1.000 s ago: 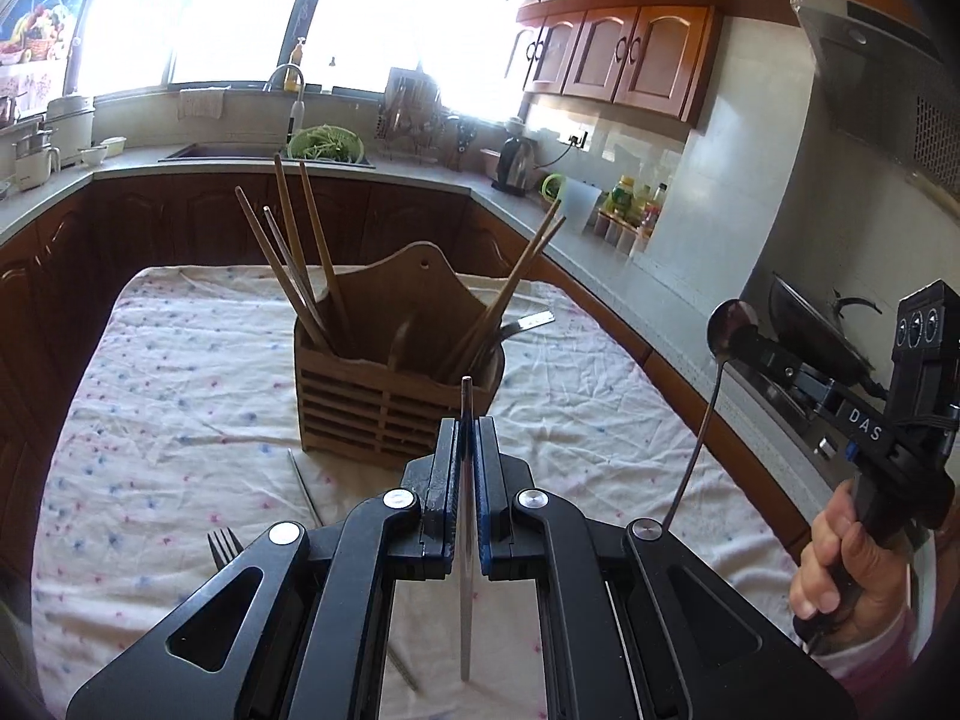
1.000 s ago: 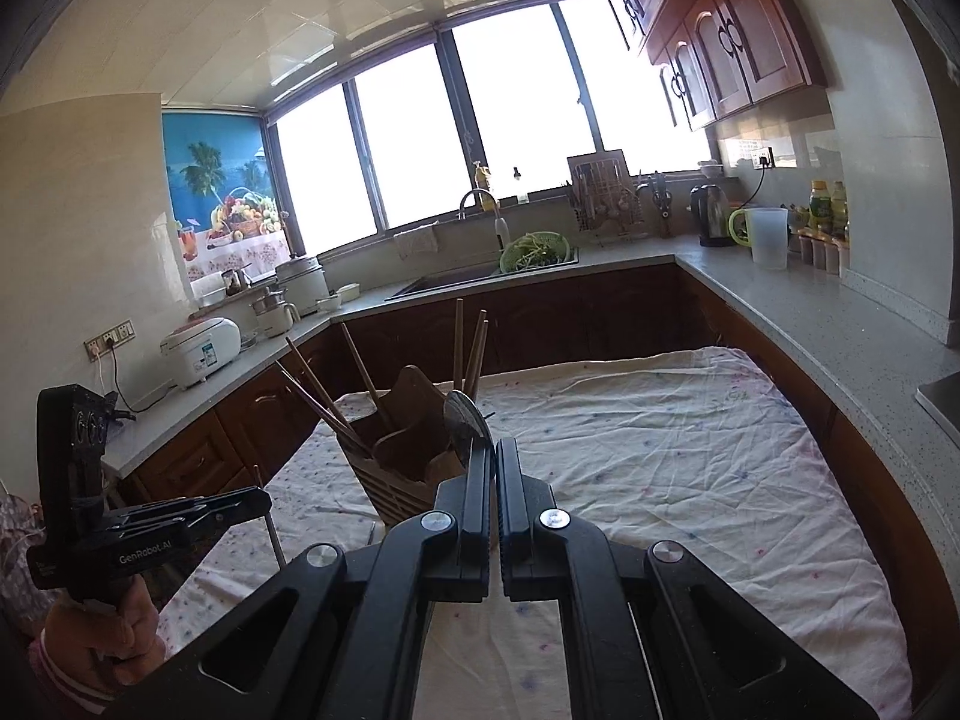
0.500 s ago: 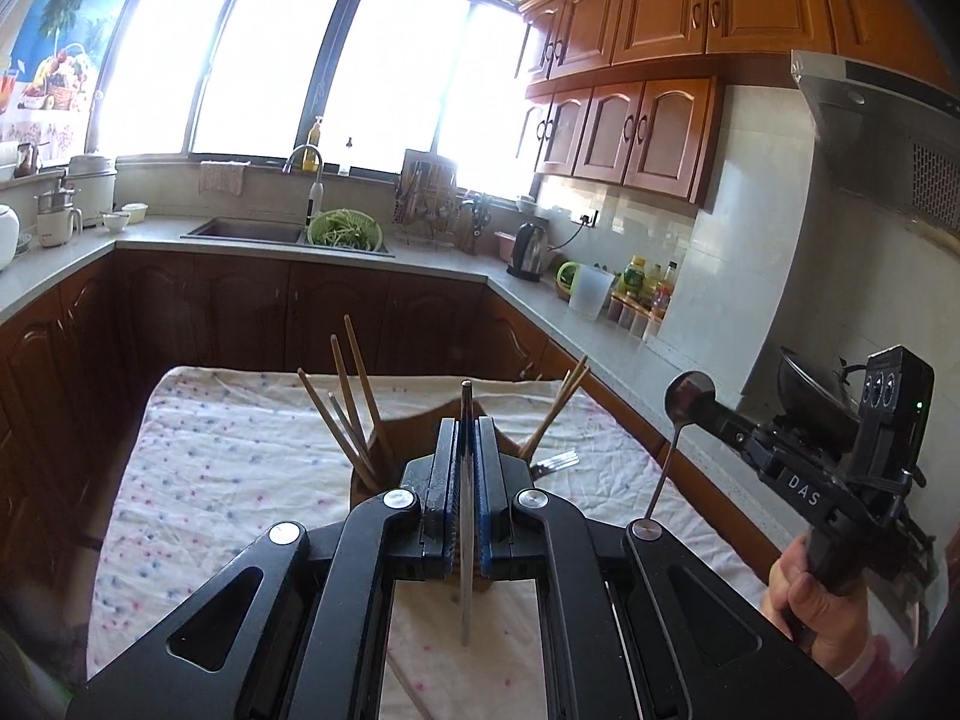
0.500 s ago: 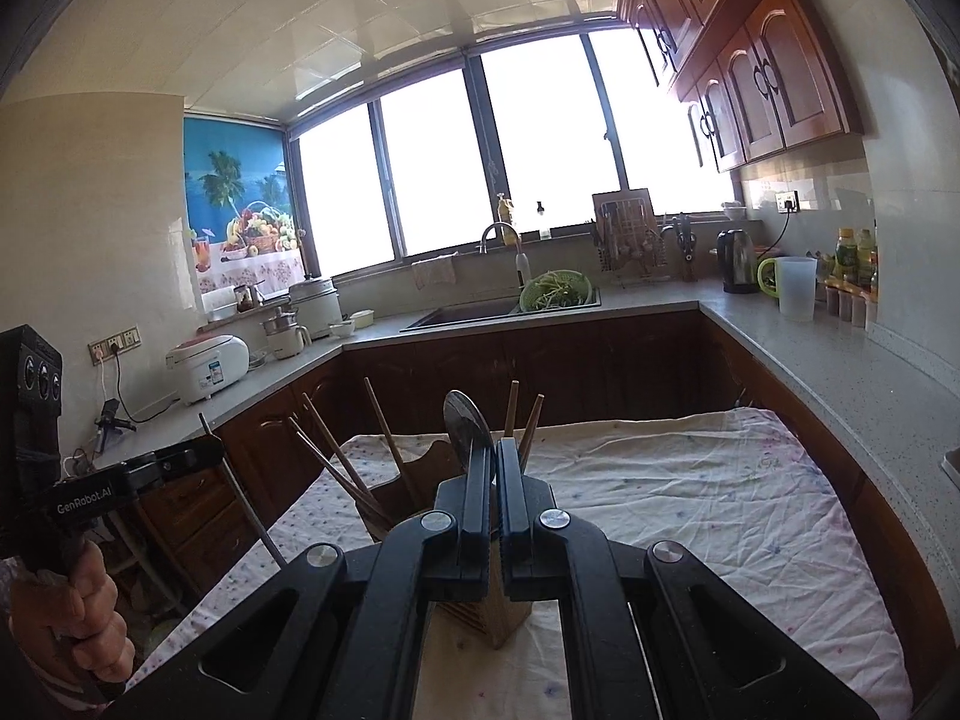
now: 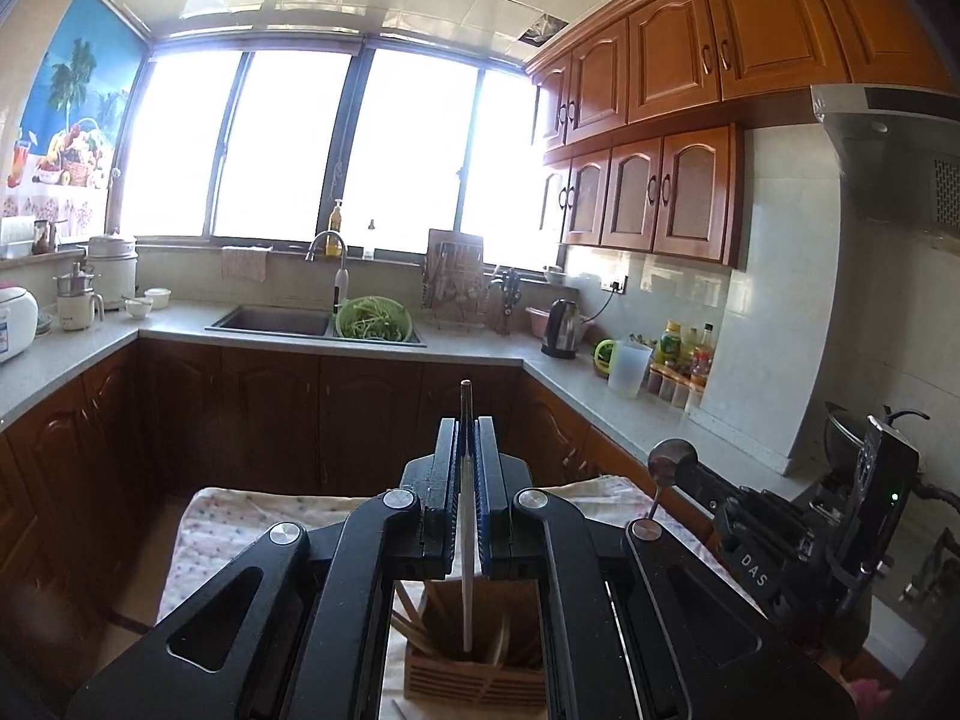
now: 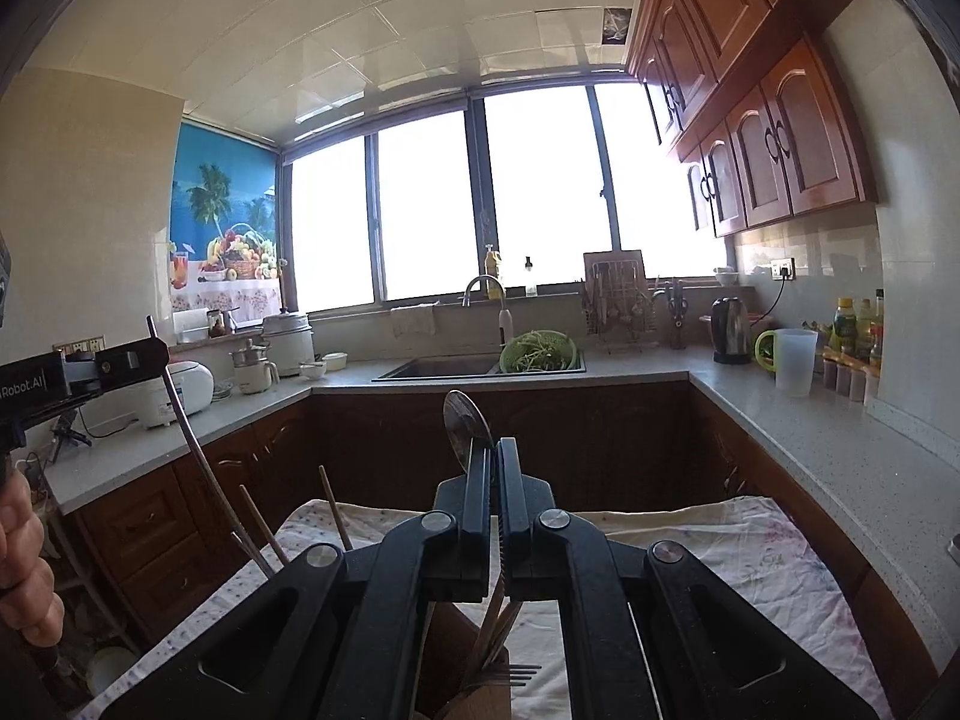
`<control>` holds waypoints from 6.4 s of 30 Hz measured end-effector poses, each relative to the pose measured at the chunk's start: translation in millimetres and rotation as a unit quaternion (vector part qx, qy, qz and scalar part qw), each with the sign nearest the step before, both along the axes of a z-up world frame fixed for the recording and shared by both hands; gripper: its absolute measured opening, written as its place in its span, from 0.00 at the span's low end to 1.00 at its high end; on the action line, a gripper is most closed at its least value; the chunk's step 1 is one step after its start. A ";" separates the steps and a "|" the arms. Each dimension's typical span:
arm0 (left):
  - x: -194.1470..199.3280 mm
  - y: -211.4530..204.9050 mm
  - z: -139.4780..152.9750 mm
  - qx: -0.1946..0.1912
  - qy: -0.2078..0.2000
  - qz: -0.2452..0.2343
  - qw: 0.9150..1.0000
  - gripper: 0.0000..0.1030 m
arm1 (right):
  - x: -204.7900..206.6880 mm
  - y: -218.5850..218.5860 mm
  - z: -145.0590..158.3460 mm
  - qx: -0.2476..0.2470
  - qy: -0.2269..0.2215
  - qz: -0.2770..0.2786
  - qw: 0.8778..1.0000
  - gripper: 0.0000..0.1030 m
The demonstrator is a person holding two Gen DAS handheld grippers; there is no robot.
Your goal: Organize utensils
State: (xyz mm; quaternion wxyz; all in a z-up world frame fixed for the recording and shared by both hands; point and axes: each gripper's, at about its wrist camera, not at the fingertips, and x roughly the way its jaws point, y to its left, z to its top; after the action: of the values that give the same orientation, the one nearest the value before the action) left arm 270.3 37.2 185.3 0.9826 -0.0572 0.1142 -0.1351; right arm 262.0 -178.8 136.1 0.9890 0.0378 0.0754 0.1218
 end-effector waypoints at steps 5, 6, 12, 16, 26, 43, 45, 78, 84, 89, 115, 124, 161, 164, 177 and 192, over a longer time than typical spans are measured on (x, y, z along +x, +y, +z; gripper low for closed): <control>20.5 -6.6 -27.4 0.008 0.016 0.008 1.000 0.04 | 16.9 21.2 -22.6 -0.037 -0.004 -0.008 0.999 0.02; 23.3 -6.9 -34.5 0.007 0.021 0.009 1.000 0.04 | 18.8 24.3 -29.2 -0.043 -0.002 -0.009 0.999 0.02; 27.4 -10.2 -71.5 -0.001 0.046 0.009 0.999 0.04 | 14.4 37.8 -60.3 -0.070 -0.004 -0.007 0.998 0.02; 28.1 -16.0 -91.3 -0.001 0.065 0.008 0.998 0.04 | 11.9 43.6 -74.5 -0.083 0.001 0.001 0.997 0.02; 20.9 -11.6 -108.1 -0.004 0.081 0.014 0.997 0.05 | 10.6 28.6 -90.1 -0.067 0.046 0.018 0.997 0.02; 3.8 -8.4 -99.9 -0.020 0.097 0.022 0.995 0.40 | 1.5 14.8 -76.1 -0.032 0.066 0.018 0.997 0.33; -6.5 -6.9 -98.6 -0.027 0.093 0.022 0.995 0.48 | -5.4 11.2 -72.3 -0.028 0.063 0.015 0.998 0.33; -184.2 11.2 -144.1 0.028 0.104 0.108 0.988 0.97 | -177.5 -27.6 -74.5 0.027 0.093 0.065 0.993 1.00; -204.7 -5.4 -156.9 0.054 0.089 0.123 0.987 1.00 | -200.4 -29.8 -71.9 0.004 0.058 0.035 0.998 1.00; -213.2 -11.9 -189.5 0.053 0.091 0.130 0.986 1.00 | -211.8 -33.4 -119.2 0.021 0.063 0.002 0.998 1.00; -230.7 -24.2 -204.5 0.103 0.084 0.159 0.978 1.00 | -228.6 -25.5 -148.3 -0.009 0.068 -0.001 0.998 1.00; -230.8 -24.9 -203.5 0.104 0.080 0.159 0.979 1.00 | -228.3 -24.9 -148.6 -0.009 0.067 0.000 0.998 1.00; -232.0 -25.6 -200.3 0.105 0.076 0.153 0.980 1.00 | -229.3 -19.7 -143.4 -0.007 0.063 0.011 0.998 1.00; -231.9 -25.6 -199.9 0.106 0.075 0.153 0.980 1.00 | -229.1 -19.9 -143.6 -0.007 0.063 0.011 0.998 1.00; -229.5 -25.5 -198.6 0.104 0.078 0.152 0.980 1.00 | -229.1 -18.8 -142.1 -0.007 0.062 0.012 0.998 1.00; -221.8 -26.8 -198.7 0.098 0.085 0.142 0.981 1.00 | -217.5 -20.5 -144.0 0.000 0.074 0.012 0.997 1.00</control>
State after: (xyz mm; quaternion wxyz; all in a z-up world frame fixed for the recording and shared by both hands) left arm 48.5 10.5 -13.4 0.9794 0.0125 0.2004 0.0228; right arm 44.4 -199.3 -7.9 0.9791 0.0460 0.1491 0.1303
